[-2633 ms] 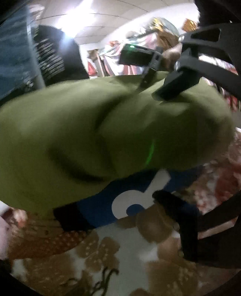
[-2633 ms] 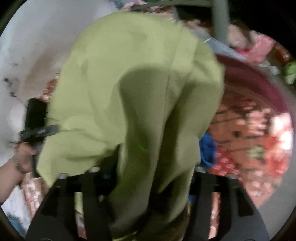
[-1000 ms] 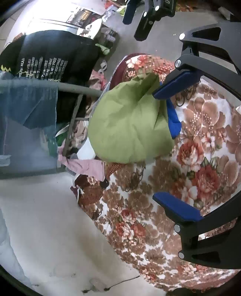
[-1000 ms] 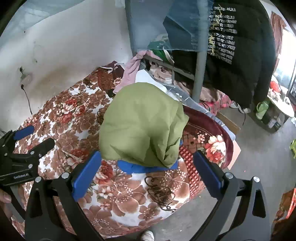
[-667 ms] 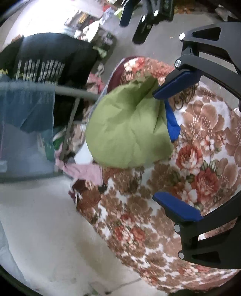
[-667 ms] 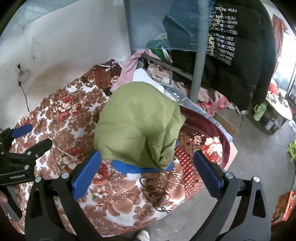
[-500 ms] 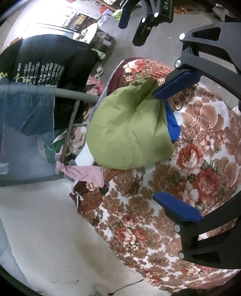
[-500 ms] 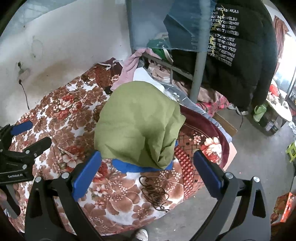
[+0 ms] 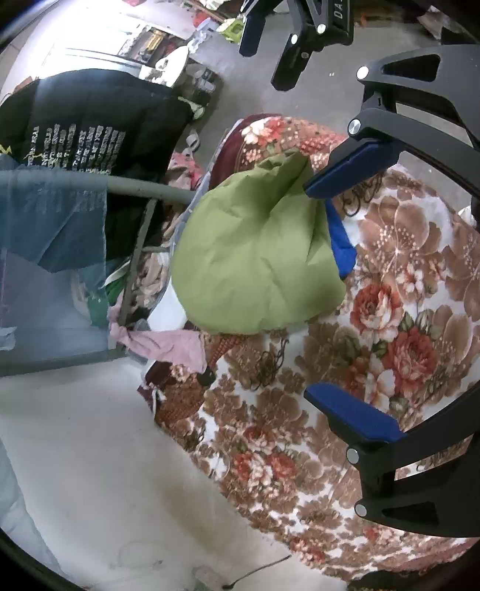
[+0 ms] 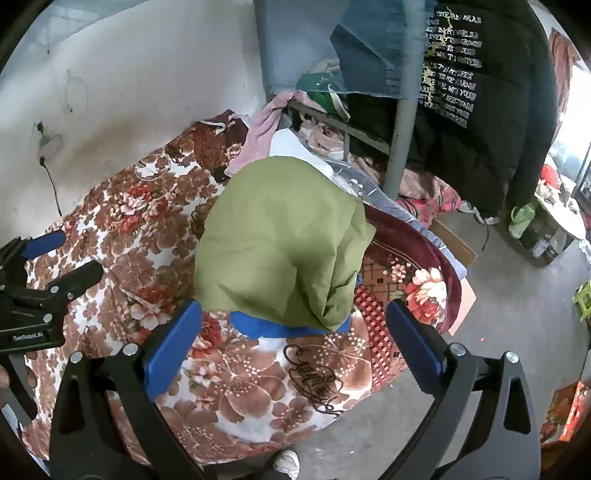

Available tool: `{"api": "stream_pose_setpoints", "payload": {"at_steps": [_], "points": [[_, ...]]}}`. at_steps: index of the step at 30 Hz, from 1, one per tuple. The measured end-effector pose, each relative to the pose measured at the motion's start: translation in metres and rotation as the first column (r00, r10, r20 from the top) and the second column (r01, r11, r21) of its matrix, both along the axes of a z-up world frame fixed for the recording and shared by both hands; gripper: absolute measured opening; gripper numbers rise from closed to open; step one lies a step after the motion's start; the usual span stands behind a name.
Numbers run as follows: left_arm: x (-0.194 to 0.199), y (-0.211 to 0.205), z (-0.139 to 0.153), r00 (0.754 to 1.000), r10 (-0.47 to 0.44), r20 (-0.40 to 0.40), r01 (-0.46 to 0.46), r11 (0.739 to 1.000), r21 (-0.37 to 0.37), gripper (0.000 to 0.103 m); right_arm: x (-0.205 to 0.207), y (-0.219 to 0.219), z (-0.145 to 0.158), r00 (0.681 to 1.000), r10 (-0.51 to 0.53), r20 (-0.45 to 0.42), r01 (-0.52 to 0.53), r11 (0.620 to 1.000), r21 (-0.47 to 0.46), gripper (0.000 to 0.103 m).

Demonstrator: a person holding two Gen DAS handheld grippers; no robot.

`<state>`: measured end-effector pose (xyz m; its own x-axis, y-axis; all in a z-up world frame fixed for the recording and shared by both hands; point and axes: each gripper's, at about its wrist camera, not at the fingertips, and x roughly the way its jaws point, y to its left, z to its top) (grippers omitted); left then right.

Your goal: Fold large clothes

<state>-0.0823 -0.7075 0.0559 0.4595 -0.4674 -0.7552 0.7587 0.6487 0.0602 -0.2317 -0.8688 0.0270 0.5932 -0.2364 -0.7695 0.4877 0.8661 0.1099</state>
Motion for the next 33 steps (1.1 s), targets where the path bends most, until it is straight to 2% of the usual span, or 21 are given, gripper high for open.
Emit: {"api": "stream_pose_setpoints", "payload": {"at_steps": [8, 14, 20, 33], "points": [[0.002, 0.001, 0.000, 1.000, -0.012, 0.000, 0.012, 1.000, 0.000, 0.098, -0.002, -0.005, 0.000, 1.000, -0.007, -0.022, 0.007, 1.000, 0.005, 0.098], [0.007, 0.000, -0.001, 0.999, -0.017, -0.031, 0.017, 1.000, 0.007, 0.098, -0.002, -0.005, 0.001, 0.999, -0.008, -0.036, 0.008, 1.000, 0.015, 0.098], [0.007, -0.001, 0.002, 1.000, -0.017, 0.005, 0.017, 1.000, 0.022, 0.098, 0.001, -0.005, 0.004, 0.999, -0.004, -0.039, 0.005, 1.000, 0.021, 0.098], [0.011, -0.012, 0.007, 1.000, -0.011, 0.006, 0.011, 1.000, 0.019, 0.098, 0.005, -0.015, 0.009, 0.999, -0.006, -0.039, 0.007, 0.999, 0.033, 0.098]]}}
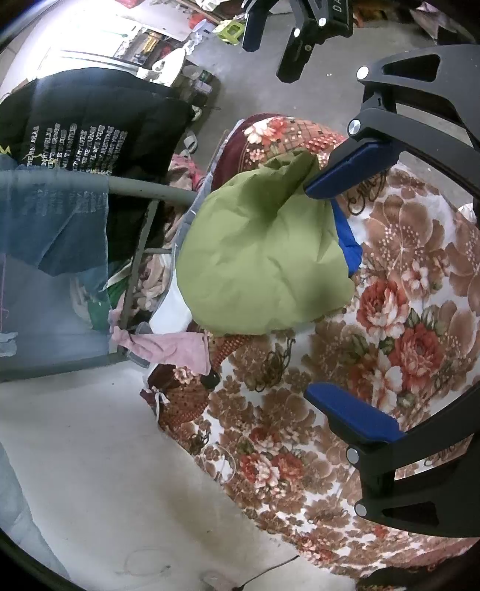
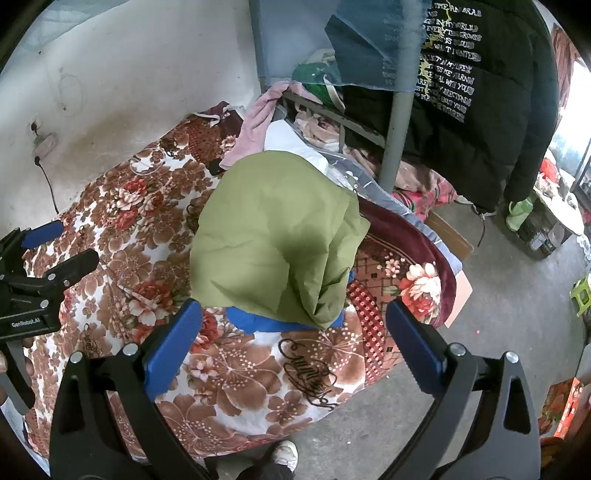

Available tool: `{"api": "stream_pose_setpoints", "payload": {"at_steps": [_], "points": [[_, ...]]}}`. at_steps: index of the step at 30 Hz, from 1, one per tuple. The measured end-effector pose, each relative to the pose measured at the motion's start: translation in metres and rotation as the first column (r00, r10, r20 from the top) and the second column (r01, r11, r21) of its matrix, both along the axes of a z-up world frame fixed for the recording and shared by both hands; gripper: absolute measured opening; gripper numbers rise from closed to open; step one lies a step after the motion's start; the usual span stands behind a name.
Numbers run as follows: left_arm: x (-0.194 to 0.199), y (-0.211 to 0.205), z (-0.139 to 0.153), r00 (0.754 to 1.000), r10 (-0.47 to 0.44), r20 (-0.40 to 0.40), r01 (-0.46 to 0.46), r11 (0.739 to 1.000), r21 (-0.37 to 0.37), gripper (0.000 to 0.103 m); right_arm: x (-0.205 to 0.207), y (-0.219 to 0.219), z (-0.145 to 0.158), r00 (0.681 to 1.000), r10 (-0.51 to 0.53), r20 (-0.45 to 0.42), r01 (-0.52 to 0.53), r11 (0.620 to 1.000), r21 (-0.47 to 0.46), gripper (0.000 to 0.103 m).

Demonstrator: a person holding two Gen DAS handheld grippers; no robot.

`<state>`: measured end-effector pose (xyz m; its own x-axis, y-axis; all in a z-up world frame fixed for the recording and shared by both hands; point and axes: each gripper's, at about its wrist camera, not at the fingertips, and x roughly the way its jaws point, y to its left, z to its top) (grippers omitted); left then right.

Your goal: Fold large clothes

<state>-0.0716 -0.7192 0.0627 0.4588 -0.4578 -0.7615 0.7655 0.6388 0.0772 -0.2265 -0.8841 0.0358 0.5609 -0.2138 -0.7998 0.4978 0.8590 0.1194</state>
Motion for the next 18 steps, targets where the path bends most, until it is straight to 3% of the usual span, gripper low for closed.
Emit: {"api": "stream_pose_setpoints", "payload": {"at_steps": [7, 18], "points": [[0.0068, -0.0010, -0.0028, 0.998, 0.035, -0.043, -0.036, 0.999, -0.009, 0.098, -0.0016, -0.0027, 0.0010, 1.000, 0.001, 0.001, -0.001, 1.000, -0.005, 0.098], [0.0070, -0.0083, -0.0048, 0.999, 0.015, -0.048, -0.015, 1.000, -0.006, 0.098, -0.0005, -0.0058, 0.0009, 1.000, 0.000, -0.002, 0.000, 1.000, -0.001, 0.098]]}}
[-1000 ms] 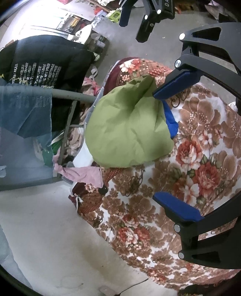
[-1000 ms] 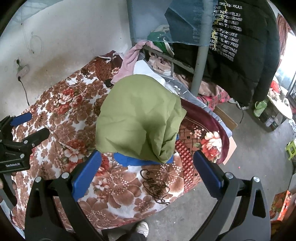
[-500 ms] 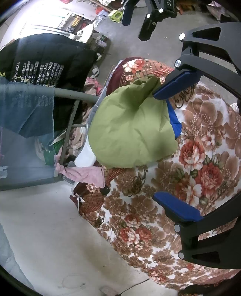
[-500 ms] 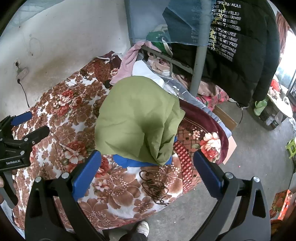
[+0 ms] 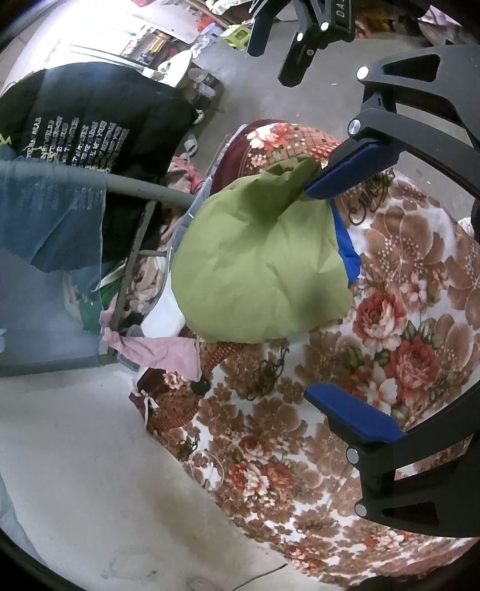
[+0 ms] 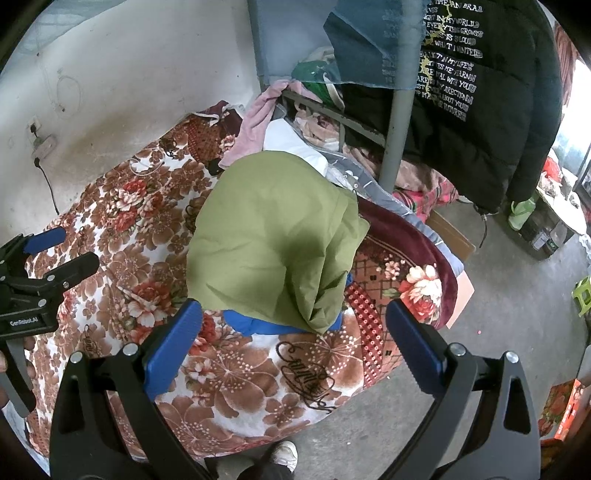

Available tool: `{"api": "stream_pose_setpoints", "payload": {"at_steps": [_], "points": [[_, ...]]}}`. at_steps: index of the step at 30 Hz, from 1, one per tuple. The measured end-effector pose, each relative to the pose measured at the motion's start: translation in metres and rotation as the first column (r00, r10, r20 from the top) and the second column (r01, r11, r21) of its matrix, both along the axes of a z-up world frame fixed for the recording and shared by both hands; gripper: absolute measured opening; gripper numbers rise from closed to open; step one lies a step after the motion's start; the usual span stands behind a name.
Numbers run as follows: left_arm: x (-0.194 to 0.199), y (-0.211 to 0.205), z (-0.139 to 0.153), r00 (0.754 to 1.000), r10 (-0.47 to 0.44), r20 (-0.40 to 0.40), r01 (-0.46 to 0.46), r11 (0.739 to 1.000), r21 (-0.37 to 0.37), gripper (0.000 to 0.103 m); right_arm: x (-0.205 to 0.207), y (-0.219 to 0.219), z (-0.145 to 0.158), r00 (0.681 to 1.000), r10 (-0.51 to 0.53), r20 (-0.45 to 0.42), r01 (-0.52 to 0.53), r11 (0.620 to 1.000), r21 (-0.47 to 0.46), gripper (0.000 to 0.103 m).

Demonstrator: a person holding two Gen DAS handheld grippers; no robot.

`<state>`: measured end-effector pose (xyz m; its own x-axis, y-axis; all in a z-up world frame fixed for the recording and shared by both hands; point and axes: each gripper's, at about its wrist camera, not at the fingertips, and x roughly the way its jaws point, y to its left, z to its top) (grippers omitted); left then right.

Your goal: Fold large clothes

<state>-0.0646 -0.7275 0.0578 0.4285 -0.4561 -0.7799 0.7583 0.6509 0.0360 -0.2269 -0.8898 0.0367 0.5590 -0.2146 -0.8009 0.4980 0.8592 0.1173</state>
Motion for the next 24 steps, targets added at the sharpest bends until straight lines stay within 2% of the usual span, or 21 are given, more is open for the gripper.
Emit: {"api": "stream_pose_setpoints", "payload": {"at_steps": [5, 8, 16, 19, 24], "points": [[0.000, 0.003, 0.001, 0.999, -0.014, -0.036, 0.013, 0.999, -0.030, 0.098, 0.002, -0.003, 0.000, 1.000, -0.001, 0.000, 0.001, 1.000, 0.010, 0.098], [0.001, 0.006, 0.003, 0.997, 0.079, 0.020, -0.079, 0.997, -0.009, 0.098, 0.002, -0.003, 0.000, 1.000, -0.001, 0.000, 0.001, 1.000, 0.007, 0.098], [-0.002, 0.003, 0.012, 0.995, 0.050, 0.081, -0.046, 0.998, -0.044, 0.097, 0.005, -0.006, -0.001, 1.000, -0.002, -0.007, 0.002, 1.000, 0.009, 0.098], [0.000, -0.002, 0.013, 0.999, 0.005, 0.038, -0.003, 0.998, -0.064, 0.097, 0.008, -0.007, -0.002, 1.000, -0.001, -0.008, 0.001, 1.000, 0.008, 0.098], [-0.002, -0.006, 0.015, 0.998, -0.016, 0.058, 0.018, 0.999, -0.041, 0.098, 0.008, -0.008, -0.004, 1.000, 0.000, -0.005, 0.000, 1.000, 0.007, 0.098]]}}
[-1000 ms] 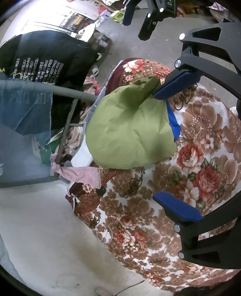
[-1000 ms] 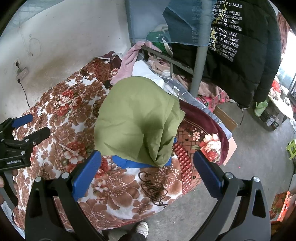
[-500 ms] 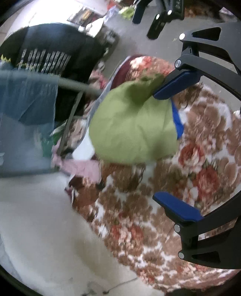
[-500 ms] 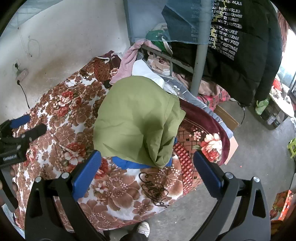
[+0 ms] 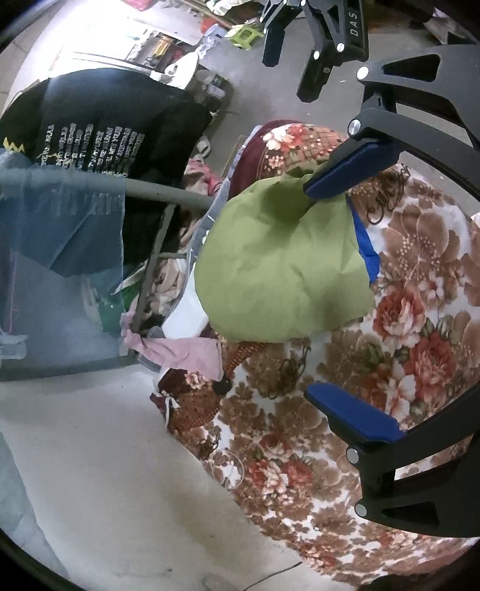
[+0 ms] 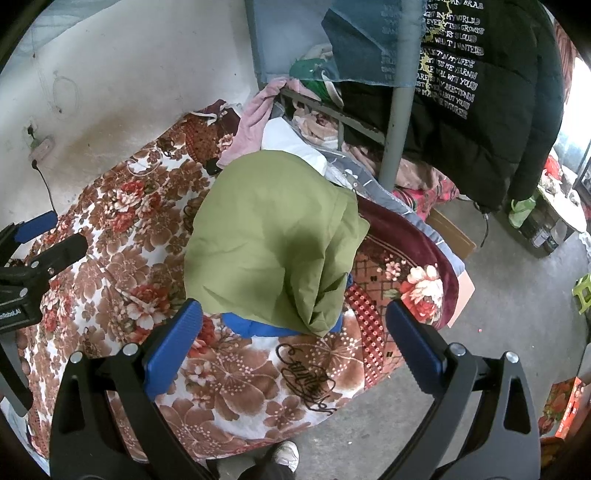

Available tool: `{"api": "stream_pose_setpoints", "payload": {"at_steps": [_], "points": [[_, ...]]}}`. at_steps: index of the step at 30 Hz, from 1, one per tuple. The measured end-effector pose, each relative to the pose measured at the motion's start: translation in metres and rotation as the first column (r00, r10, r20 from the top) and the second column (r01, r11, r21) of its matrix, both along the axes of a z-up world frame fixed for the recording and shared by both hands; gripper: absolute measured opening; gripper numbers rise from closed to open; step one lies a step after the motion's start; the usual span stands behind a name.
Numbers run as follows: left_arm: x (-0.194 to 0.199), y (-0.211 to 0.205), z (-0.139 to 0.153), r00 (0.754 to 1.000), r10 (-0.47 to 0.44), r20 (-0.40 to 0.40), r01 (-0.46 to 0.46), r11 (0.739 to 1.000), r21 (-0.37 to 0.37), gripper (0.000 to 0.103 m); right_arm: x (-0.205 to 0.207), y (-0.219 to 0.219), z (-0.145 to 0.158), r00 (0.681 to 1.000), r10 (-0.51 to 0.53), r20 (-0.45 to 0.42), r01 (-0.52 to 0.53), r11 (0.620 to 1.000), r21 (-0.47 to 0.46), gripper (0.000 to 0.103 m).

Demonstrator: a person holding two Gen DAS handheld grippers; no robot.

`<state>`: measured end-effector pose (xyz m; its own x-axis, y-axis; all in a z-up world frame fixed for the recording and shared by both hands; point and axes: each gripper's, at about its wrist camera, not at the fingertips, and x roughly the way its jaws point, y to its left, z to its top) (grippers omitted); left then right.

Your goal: Fold large clothes

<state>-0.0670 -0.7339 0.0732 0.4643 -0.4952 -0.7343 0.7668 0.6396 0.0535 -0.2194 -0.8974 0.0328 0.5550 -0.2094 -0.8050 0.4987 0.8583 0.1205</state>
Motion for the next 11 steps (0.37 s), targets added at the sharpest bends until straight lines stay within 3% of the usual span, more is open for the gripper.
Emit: {"api": "stream_pose_setpoints", "payload": {"at_steps": [11], "points": [[0.0000, -0.0031, -0.0024, 1.000, -0.017, -0.020, 0.017, 1.000, 0.020, 0.098, 0.0030, -0.0014, -0.0020, 1.000, 0.006, 0.006, -0.006, 1.000, 0.007, 0.098]]}}
